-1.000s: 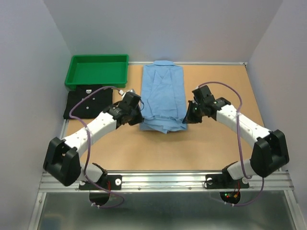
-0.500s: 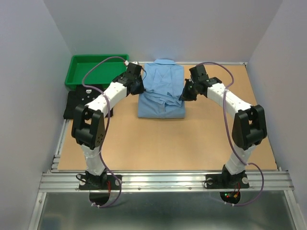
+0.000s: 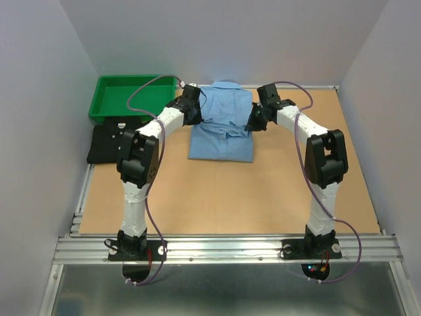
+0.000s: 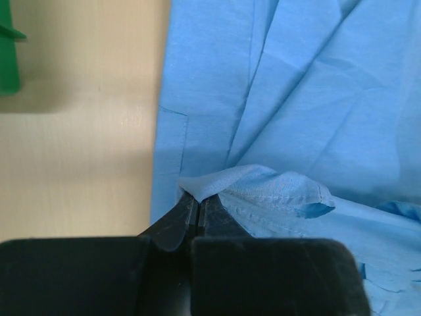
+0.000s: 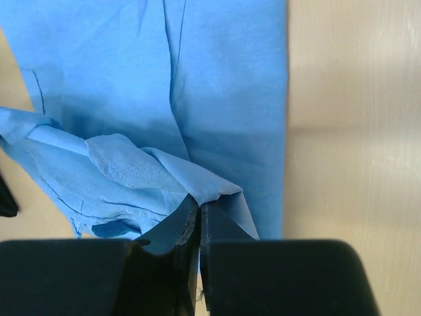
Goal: Fold and stack the long sleeve shirts
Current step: Fold the shirt
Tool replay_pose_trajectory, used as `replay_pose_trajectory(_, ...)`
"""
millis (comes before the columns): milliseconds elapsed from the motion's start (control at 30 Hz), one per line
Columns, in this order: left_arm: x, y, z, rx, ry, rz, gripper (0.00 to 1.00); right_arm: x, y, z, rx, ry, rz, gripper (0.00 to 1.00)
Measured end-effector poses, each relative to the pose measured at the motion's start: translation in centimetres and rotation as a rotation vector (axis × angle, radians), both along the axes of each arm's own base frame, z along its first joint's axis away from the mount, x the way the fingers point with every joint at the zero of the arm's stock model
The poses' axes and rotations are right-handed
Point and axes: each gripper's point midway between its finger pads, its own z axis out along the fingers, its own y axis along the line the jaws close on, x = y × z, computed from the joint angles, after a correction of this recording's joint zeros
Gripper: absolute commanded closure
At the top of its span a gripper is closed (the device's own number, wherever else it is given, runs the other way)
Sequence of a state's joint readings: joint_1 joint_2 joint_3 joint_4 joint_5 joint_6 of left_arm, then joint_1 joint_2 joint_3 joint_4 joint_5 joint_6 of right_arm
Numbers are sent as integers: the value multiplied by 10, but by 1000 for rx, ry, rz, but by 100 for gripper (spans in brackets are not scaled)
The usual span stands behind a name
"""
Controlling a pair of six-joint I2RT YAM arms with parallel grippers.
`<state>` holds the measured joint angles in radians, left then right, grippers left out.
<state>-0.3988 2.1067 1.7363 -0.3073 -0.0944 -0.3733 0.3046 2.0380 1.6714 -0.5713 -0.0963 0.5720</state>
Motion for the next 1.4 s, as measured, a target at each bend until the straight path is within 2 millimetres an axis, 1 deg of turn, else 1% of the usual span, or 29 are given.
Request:
replay_pose_trajectory(100, 1, 2, -21, 15, 31, 7, 96, 9, 1, -9, -3, 6, -3, 89)
replay_pose_trajectory(133, 2, 3, -27, 18, 38, 10, 93, 12, 2, -11, -4, 7, -3, 86)
replay_pose_trajectory(167, 4, 4, -32, 22, 43, 14, 91, 14, 2, -14, -7, 8, -3, 80)
replay_pose_trajectory(200, 4, 5, -34, 26, 45, 18, 87, 16, 1, -18, -13, 12, -6, 77)
replay_pose_trajectory(233, 6, 8, -37, 33, 46, 26, 74, 16, 0, -20, -17, 16, -9, 75)
replay_pose_trajectory(267, 7, 10, -39, 37, 47, 32, 71, 17, -2, -24, -23, 21, -14, 70)
replay_pose_trajectory(300, 10, 14, -39, 40, 46, 44, 64, 18, -4, -25, -27, 22, -17, 67)
replay_pose_trajectory(333, 11, 17, -39, 44, 43, 50, 48, 19, -8, -28, -36, 27, -22, 62)
replay_pose_trajectory(367, 14, 21, -37, 45, 37, 61, 40, 21, -10, -28, -39, 25, -26, 62)
replay_pose_trajectory(400, 16, 24, -34, 44, 31, 68, 34, 23, -13, -27, -47, 19, -29, 53)
replay_pose_trajectory(433, 20, 26, -32, 41, 22, 74, 24, 26, -17, -24, -56, 10, -31, 48)
replay_pose_trajectory(467, 22, 29, -27, 39, 11, 83, 18, 30, -18, -19, -68, -7, -22, 43)
replay_pose_trajectory(500, 22, 29, -25, 38, 8, 86, 18, 34, -19, -13, -73, -26, -19, 42)
replay_pose_trajectory(533, 23, 32, -19, 35, 0, 91, 14, 38, -20, -6, -77, -46, -15, 41)
replay_pose_trajectory(600, 24, 35, -5, 25, -20, 101, 13, 45, -23, 11, -96, -100, 11, 41)
replay_pose_trajectory(733, 18, 35, 57, -30, -116, 103, 13, 41, -24, 56, -108, -198, 69, 41)
replay_pose_trajectory(767, 11, 35, 80, -54, -154, 101, 13, 40, -24, 68, -103, -226, 80, 41)
replay_pose_trajectory(800, 5, 35, 94, -67, -179, 99, 13, 35, -23, 83, -97, -263, 97, 41)
replay_pose_trajectory(833, -6, 35, 118, -91, -219, 91, 13, 31, -23, 91, -94, -280, 110, 41)
replay_pose_trajectory(900, -25, 31, 145, -133, -268, 69, 13, 17, -21, 106, -81, -318, 140, 44)
replay_pose_trajectory(967, -49, 24, 161, -171, -304, 36, 13, 6, -17, 110, -63, -338, 167, 46)
replay_pose_trajectory(1033, -65, 14, 155, -190, -306, 4, 13, -3, -11, 103, -34, -332, 196, 48)
replay_pose_trajectory(1067, -74, 8, 144, -190, -287, -14, 13, -6, -6, 96, -10, -324, 212, 48)
replay_pose_trajectory(1100, -83, 1, 126, -186, -252, -34, 16, -11, 1, 85, 25, -305, 232, 48)
replay_pose_trajectory(1133, -86, -3, 117, -182, -233, -45, 16, -14, 4, 81, 36, -294, 240, 48)
replay_pose_trajectory(1167, -93, -7, 94, -169, -185, -58, 19, -20, 10, 70, 70, -266, 254, 48)
replay_pose_trajectory(1200, -101, -13, 69, -151, -130, -75, 20, -22, 14, 65, 95, -253, 263, 48)
replay_pose_trajectory(1267, -106, -20, 38, -129, -60, -90, 25, -22, 28, 59, 156, -244, 282, 48)
replay_pose_trajectory(1400, -101, -25, -10, -99, 19, -92, 28, -17, 59, 54, 258, -257, 333, 48)
